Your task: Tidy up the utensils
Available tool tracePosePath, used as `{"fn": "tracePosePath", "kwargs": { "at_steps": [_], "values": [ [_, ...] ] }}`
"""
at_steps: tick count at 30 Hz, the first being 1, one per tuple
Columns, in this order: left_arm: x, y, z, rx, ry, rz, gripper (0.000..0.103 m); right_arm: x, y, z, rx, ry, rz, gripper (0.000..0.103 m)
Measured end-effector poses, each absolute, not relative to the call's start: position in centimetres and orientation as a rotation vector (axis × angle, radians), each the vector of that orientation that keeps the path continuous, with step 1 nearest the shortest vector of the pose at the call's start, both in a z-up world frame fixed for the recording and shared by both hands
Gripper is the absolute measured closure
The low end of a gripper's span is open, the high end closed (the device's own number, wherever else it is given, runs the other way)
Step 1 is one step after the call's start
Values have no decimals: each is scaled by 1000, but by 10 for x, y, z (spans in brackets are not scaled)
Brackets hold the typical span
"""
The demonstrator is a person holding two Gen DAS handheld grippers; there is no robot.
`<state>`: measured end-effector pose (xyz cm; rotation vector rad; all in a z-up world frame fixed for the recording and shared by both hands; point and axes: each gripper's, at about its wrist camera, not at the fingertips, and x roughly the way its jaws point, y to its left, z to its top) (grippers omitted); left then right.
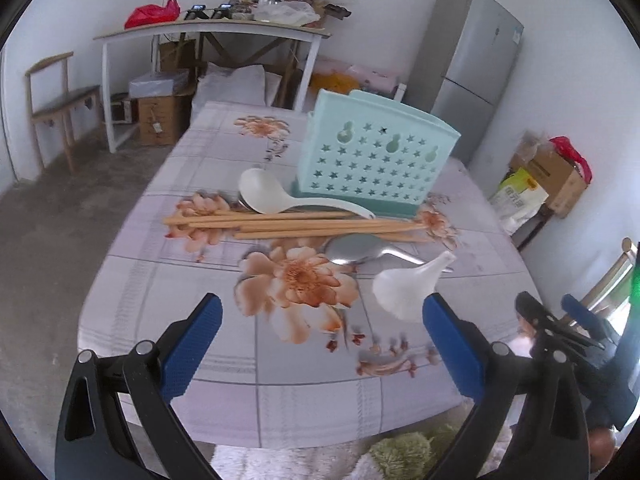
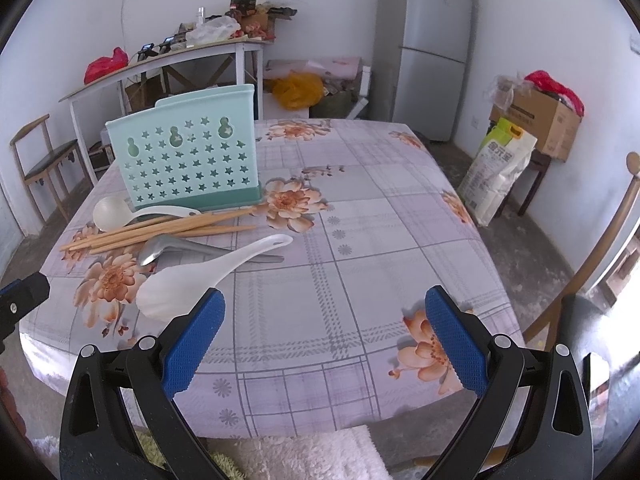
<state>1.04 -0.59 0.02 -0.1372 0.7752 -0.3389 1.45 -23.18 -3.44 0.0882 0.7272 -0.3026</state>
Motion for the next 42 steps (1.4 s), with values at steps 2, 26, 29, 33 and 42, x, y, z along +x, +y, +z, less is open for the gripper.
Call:
{"fn": "tracePosePath", "kwargs": {
  "at_steps": [2, 26, 29, 33, 42],
  "values": [
    [14, -11, -4, -131, 797, -352, 6, 17, -234, -37, 91, 729, -303, 7],
    [83, -54, -62, -413, 1140, -672, 66, 52, -259, -81, 143, 836, -279, 7],
    [87, -53, -66, -453, 1150, -663, 71, 55, -259, -83, 156, 839, -268, 7],
    [92, -56, -65, -454, 1148, -645, 77, 56, -259, -85, 171, 838, -258, 7],
    [93, -62, -67, -355, 1102, -588, 95, 47, -268, -69, 168, 725, -244, 7]
  ]
}}
